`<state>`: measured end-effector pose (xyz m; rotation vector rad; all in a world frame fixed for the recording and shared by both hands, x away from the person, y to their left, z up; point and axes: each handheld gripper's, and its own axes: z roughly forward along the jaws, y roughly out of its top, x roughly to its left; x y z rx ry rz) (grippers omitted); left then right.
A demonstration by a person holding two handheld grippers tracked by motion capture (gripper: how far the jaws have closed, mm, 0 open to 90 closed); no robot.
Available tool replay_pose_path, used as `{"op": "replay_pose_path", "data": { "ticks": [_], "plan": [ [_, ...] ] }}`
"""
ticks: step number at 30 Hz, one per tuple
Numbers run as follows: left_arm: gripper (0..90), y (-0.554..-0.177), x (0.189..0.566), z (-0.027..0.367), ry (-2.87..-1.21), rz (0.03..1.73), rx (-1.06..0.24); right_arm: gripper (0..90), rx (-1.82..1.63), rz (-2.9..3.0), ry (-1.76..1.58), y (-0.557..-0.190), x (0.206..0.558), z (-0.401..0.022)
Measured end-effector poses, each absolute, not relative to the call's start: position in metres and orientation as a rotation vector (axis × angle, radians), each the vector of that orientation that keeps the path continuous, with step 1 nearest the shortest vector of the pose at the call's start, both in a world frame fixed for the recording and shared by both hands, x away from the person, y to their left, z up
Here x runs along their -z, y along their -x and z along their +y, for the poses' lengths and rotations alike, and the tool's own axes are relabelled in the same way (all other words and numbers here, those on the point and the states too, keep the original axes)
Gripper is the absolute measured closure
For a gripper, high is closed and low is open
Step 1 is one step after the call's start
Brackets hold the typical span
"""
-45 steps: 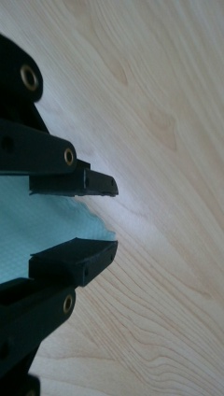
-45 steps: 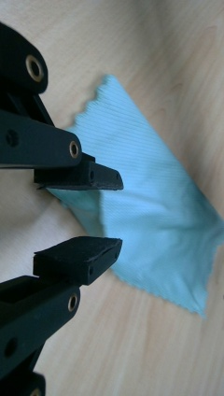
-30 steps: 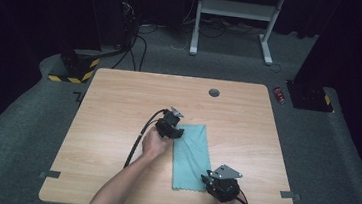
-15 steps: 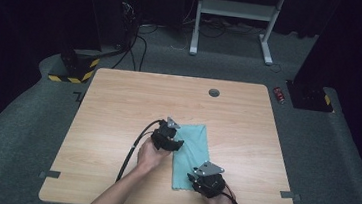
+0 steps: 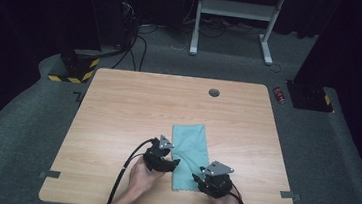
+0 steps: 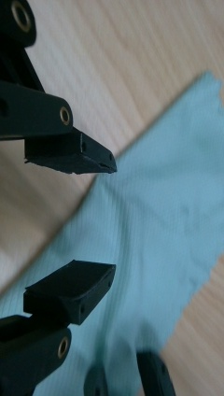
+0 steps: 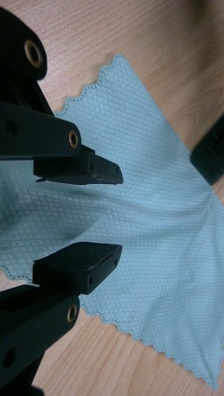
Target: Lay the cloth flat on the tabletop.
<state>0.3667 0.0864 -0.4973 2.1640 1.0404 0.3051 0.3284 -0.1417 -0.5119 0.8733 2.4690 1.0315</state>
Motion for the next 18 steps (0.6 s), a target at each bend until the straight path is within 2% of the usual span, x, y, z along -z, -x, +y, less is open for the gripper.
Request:
{"op": "replay_pose_path", "data": {
  "ticks": [5, 12, 15, 18],
  "plan": [
    [45.2, -0.351, 0.509, 0.076, -2.253, 1.038, -0.335, 58.8, -1.025, 2.475, -0.875, -0.327, 0.513, -0.145],
    [44.2, -0.333, 0.507, 0.086, -2.212, 1.028, -0.335, 56.5, -1.047, 2.448, -0.909, -0.325, 0.510, -0.161],
    [44.5, -0.327, 0.510, 0.082, -2.265, 1.001, -0.377, 56.4, -1.021, 2.462, -0.934, -0.325, 0.515, -0.164],
    [45.2, -0.322, 0.511, 0.087, -2.242, 1.015, -0.375, 55.7, -1.011, 2.466, -0.916, -0.321, 0.519, -0.165]
  ]
}}
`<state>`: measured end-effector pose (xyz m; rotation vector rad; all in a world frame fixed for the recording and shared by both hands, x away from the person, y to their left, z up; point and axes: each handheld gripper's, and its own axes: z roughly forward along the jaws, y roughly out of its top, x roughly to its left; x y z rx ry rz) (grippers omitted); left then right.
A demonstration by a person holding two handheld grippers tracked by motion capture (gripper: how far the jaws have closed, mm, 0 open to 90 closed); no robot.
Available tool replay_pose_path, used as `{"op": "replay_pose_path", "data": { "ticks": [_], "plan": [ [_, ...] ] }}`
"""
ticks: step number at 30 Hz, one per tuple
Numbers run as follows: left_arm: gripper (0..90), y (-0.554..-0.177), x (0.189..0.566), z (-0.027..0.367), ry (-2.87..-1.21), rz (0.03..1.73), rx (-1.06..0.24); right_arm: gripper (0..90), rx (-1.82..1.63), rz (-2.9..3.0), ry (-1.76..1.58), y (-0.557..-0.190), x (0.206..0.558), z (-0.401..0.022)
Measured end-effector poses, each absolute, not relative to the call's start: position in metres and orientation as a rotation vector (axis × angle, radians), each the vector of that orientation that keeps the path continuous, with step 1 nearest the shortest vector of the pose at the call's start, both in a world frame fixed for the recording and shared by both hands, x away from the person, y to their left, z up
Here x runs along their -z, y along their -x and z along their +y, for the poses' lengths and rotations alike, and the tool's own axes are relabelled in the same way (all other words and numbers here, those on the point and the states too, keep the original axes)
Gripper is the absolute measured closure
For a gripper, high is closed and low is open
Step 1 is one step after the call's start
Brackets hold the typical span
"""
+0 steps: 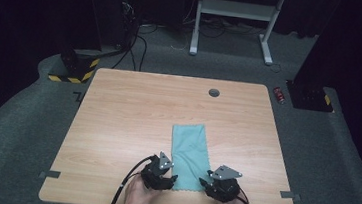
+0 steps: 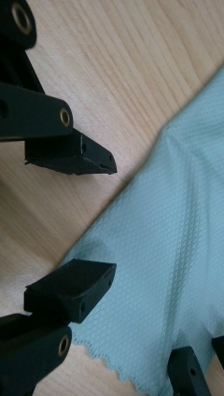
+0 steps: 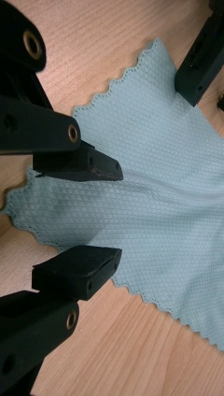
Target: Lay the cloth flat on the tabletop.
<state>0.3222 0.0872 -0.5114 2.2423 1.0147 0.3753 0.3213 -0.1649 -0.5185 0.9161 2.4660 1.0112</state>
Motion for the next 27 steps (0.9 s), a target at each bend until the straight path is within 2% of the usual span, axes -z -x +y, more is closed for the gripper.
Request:
{"op": "replay_pose_path", "data": {
  "ticks": [16, 23, 27],
  "plan": [
    [44.0, -0.293, 0.509, 0.086, -2.190, 0.890, -0.315, 57.6, -1.109, 2.480, -0.827, -0.301, 0.514, -0.185],
    [51.0, -0.293, 0.513, 0.081, -2.210, 0.893, -0.315, 60.0, -1.105, 2.517, -0.794, -0.299, 0.519, -0.186],
    [61.5, -0.296, 0.514, 0.077, -2.221, 0.901, -0.322, 65.1, -1.091, 2.532, -0.779, -0.300, 0.521, -0.184]
  ]
}}
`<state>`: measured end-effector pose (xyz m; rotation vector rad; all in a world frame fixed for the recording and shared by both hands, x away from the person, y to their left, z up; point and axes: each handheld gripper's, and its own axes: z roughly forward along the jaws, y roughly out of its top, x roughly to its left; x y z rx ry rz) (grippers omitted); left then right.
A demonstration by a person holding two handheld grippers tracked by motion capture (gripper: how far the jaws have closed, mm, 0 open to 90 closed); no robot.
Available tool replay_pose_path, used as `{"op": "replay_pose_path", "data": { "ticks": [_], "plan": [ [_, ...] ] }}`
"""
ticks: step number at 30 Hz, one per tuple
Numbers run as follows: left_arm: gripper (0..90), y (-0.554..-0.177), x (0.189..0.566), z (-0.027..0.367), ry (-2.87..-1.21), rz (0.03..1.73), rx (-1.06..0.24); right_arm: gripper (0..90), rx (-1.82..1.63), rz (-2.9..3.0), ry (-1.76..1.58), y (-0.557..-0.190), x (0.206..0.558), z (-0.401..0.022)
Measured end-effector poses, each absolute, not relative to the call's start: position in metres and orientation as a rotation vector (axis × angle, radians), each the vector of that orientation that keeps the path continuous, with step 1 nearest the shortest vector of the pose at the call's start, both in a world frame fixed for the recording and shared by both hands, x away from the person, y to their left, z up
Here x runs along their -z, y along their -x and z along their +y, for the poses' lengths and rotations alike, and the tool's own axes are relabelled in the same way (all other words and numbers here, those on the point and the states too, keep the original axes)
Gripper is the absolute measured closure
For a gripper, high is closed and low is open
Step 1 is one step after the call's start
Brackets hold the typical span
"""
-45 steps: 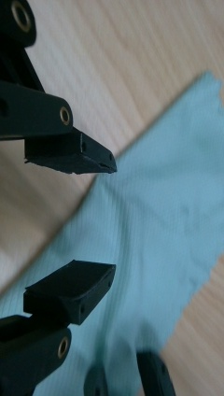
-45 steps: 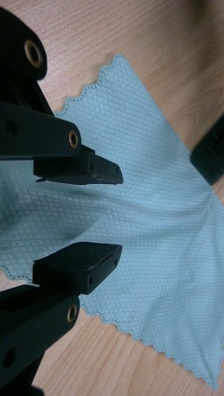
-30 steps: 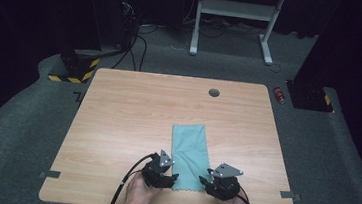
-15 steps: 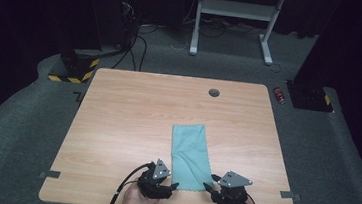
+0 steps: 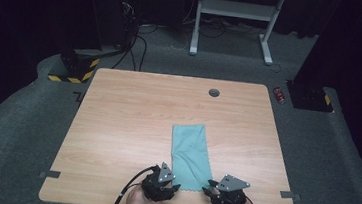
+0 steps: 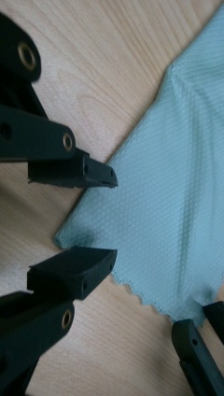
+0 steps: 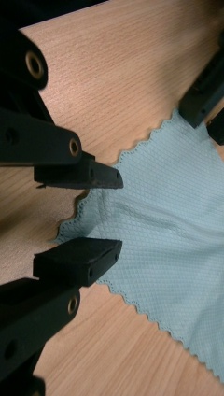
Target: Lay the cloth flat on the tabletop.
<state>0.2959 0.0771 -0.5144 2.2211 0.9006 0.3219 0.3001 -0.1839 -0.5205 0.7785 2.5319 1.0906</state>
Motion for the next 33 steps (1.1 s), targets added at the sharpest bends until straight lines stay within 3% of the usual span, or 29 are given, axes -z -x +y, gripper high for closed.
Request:
{"op": "replay_pose_path", "data": {
  "ticks": [6, 10, 21, 27, 29, 33],
  "plan": [
    [84.2, -0.299, 0.513, 0.076, -2.228, 0.908, -0.289, 78.0, -1.069, 2.543, -0.748, -0.300, 0.521, -0.182],
    [88.4, -0.299, 0.512, 0.077, -2.237, 0.912, -0.279, 83.1, -1.056, 2.549, -0.720, -0.297, 0.520, -0.177],
    [88.6, -0.300, 0.511, 0.104, -2.221, 0.960, -0.174, 86.2, -1.061, 2.600, -0.637, -0.289, 0.519, -0.156],
    [87.7, -0.299, 0.508, 0.110, -2.250, 0.962, -0.142, 71.1, -1.085, 2.649, -0.625, -0.290, 0.516, -0.147],
    [84.5, -0.299, 0.506, 0.111, -2.236, 0.956, -0.142, 68.9, -1.120, 2.632, -0.635, -0.292, 0.511, -0.148],
    [68.8, -0.311, 0.499, 0.100, -2.188, 0.926, -0.209, 69.5, -1.156, 2.567, -0.754, -0.316, 0.504, -0.153]
  ]
}}
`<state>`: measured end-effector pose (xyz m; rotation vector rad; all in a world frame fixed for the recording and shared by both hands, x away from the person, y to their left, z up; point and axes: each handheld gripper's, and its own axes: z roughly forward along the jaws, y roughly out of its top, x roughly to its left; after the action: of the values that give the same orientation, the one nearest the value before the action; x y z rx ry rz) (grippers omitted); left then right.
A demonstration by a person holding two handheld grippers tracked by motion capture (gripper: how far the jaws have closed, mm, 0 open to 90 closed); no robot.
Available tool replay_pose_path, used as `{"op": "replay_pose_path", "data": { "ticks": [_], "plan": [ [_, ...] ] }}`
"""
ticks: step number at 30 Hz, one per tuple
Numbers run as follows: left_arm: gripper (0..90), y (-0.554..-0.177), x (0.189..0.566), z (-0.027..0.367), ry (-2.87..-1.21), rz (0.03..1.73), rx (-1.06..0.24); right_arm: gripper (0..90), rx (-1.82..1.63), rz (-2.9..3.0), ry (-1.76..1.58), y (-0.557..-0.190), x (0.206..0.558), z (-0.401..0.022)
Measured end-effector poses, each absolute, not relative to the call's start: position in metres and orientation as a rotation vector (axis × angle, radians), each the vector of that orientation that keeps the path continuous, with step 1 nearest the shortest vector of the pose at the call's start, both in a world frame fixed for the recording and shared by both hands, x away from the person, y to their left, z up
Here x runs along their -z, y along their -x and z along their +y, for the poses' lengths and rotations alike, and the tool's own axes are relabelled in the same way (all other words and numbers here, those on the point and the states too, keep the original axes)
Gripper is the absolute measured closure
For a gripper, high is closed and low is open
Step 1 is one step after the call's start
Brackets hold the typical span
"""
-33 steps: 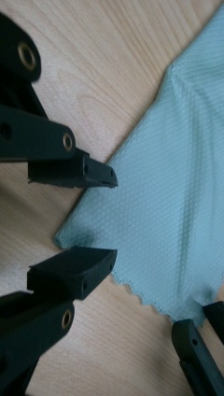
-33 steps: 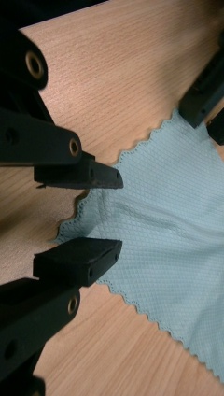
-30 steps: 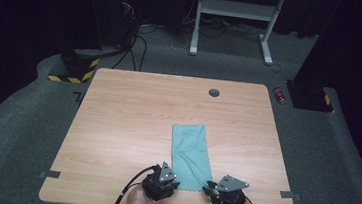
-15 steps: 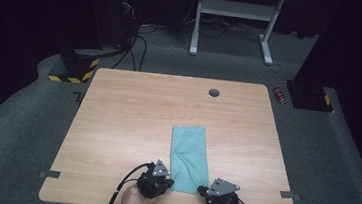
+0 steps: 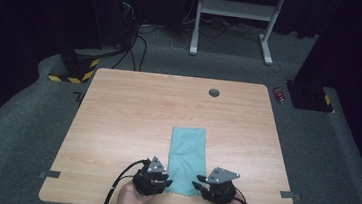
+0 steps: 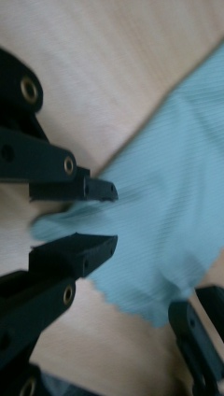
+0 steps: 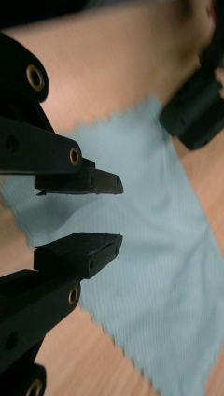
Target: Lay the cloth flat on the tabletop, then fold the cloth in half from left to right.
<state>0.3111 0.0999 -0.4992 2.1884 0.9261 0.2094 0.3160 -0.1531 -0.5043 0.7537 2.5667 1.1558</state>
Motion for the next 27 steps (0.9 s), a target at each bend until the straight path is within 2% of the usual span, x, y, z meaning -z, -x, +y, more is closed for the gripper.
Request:
{"op": "replay_pose_path", "data": {
  "ticks": [5, 10, 17, 22, 27],
  "plan": [
    [59.2, -0.340, 0.502, 0.081, -2.189, 0.906, -0.290, 68.7, -1.101, 2.524, -0.828, -0.342, 0.507, -0.148],
    [53.4, -0.341, 0.514, 0.083, -2.210, 0.906, -0.291, 65.2, -1.086, 2.511, -0.867, -0.352, 0.509, -0.148],
    [48.8, -0.335, 0.513, 0.102, -2.226, 0.919, -0.281, 59.8, -1.060, 2.517, -0.891, -0.357, 0.512, -0.152],
    [47.5, -0.333, 0.510, 0.111, -2.193, 0.949, -0.279, 59.3, -1.099, 2.492, -0.915, -0.360, 0.510, -0.156],
    [45.7, -0.344, 0.503, 0.118, -2.150, 0.981, -0.283, 55.7, -1.148, 2.462, -0.979, -0.367, 0.511, -0.162]
  ]
}}
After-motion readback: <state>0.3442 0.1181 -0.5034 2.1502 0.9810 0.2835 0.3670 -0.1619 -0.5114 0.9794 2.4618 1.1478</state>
